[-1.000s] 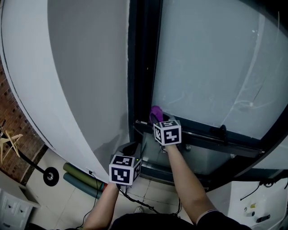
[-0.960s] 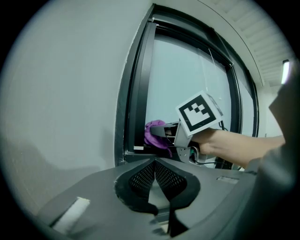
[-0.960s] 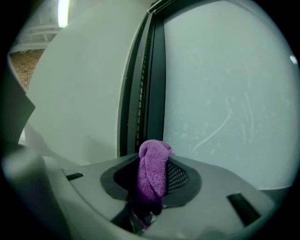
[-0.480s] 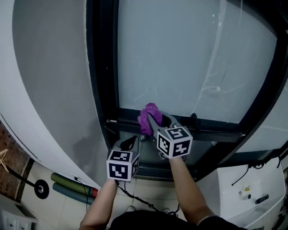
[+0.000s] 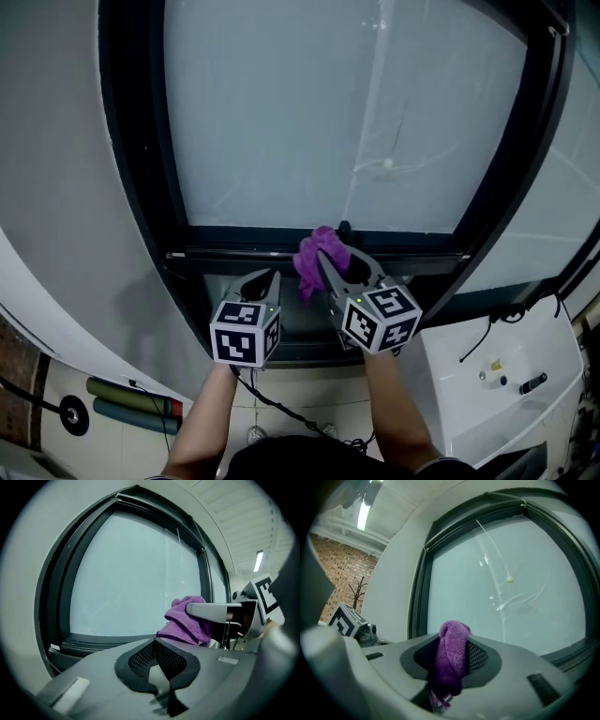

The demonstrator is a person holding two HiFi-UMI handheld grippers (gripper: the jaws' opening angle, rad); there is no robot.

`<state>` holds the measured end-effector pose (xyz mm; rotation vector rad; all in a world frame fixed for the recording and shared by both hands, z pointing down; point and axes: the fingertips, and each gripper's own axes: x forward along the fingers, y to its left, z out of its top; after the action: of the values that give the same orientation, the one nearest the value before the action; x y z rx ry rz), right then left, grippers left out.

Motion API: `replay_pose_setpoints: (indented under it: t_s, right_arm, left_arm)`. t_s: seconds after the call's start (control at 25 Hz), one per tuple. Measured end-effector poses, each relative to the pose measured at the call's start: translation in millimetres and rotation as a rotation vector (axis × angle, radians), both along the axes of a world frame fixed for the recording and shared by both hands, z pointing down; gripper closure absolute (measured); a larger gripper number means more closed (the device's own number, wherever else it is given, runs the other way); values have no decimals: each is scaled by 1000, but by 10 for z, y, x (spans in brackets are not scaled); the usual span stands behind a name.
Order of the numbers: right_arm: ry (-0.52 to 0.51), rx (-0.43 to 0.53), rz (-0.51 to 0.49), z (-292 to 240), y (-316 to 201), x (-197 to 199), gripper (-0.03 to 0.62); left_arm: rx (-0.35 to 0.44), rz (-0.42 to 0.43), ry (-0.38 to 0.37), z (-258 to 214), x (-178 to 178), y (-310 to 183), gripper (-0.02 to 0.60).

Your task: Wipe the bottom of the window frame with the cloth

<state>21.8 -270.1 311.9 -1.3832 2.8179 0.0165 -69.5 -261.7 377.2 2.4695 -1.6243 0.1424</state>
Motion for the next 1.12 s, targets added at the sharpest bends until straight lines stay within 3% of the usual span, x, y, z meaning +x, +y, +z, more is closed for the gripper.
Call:
replay_pose_setpoints:
  t_s: [0.4, 1.12]
  right_arm:
    - [-15, -29, 39, 175, 97, 454, 464]
    - [3, -31, 27, 200, 46, 537, 464]
  left_arm:
    - [-3, 59, -14, -30, 431, -46, 571]
    - [0, 61, -19, -58, 550, -134, 571]
